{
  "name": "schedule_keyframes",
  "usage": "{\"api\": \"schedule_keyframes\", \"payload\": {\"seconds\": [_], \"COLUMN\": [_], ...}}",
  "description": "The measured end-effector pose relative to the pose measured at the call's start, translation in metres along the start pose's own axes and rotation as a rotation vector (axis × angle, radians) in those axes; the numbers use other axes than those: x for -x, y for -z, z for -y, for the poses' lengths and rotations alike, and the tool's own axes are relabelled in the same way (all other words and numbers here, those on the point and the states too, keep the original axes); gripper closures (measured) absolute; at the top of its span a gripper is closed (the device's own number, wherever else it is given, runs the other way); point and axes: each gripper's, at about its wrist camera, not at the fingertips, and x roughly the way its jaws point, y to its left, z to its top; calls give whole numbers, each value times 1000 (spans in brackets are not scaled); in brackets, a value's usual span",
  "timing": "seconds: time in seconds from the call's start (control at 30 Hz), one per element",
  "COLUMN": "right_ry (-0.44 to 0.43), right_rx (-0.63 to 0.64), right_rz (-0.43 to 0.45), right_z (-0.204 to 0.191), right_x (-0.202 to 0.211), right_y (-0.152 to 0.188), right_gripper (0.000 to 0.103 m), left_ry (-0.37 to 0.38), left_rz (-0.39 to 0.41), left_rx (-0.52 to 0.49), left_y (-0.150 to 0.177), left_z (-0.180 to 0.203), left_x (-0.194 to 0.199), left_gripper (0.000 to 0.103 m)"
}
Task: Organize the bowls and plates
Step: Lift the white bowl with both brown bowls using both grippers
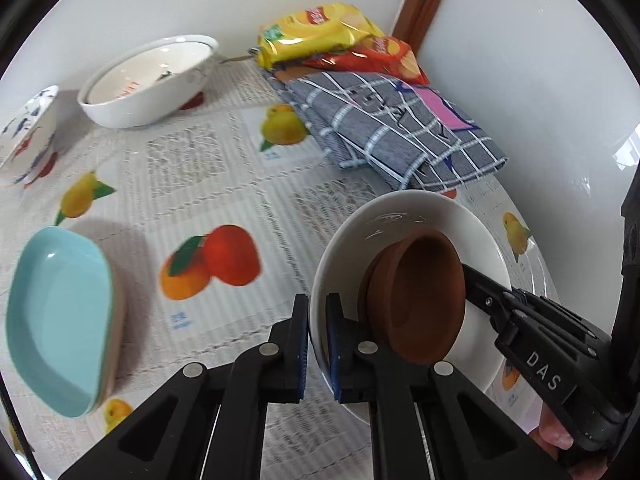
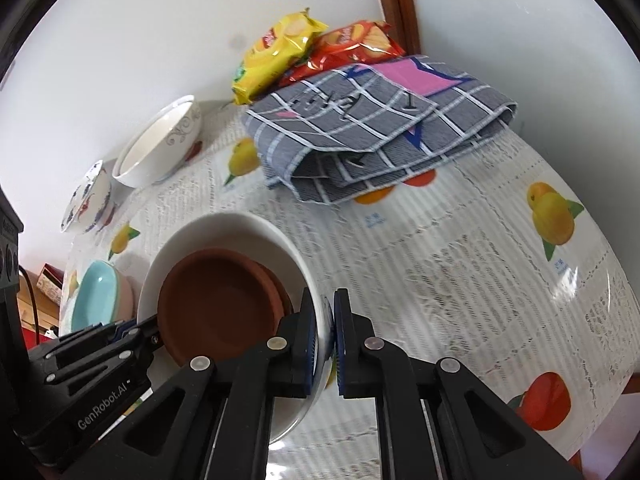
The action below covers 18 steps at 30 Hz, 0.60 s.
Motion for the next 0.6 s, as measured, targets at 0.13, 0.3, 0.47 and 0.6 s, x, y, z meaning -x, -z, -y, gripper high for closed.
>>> {"api": "schedule_keyframes", "payload": {"seconds": [0.13,0.3,0.47,0.6], "right_ry": [-14,-36,-53,-68], "right_rx": [25,42,66,77], "right_rz": [12,8,11,17], "right_z": [-20,-42,-65,-79], "right_x": [4,5,6,8], "right_y": [-1,-2,-2,-3], "right_gripper": [95,95,95,95], "left_ry": [-9,-17,-23,-32], "left_rz": [19,36,56,71], "left_rx": [22,51,73,83], "left_y": [2,4,5,4], "left_z": [-18,-39,-57,-69], "left_x": [13,25,39,49], "left_gripper": [95,95,95,95]}}
